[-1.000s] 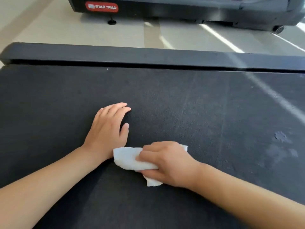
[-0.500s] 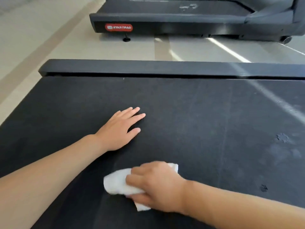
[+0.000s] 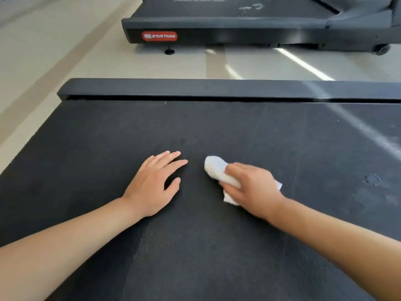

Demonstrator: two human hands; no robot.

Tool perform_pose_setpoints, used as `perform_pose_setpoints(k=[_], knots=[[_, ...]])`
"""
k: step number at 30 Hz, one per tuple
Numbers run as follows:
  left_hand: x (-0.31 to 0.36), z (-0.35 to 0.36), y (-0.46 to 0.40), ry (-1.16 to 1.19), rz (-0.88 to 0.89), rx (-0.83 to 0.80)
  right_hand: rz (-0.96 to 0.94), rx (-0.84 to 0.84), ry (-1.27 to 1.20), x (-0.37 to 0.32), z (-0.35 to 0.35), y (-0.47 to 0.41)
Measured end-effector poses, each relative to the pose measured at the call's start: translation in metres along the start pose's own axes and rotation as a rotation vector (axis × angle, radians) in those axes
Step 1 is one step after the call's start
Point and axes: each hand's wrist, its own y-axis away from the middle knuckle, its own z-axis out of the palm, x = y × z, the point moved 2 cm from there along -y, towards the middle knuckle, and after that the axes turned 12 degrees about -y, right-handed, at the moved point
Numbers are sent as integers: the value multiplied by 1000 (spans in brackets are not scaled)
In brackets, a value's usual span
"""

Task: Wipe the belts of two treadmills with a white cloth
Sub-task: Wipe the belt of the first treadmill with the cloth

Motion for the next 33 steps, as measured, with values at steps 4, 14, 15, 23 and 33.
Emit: perform_pose_setpoints(k=[4,14,15,23,33], knots=[[1,-1,-1,-4,0,17,-462,-474,-234,-70,24,45],[-1,-6,-4,-6,15,-98,293,119,329,49,-34,-42],[1,-5,-3,-8,11,-92,233,90,280,35,-23,-25],[15,1,11,15,2,-25,-793,-343,-242,-76,35,97],[16,2,11,1,10,-3,382,215,170,79,-47,-59]])
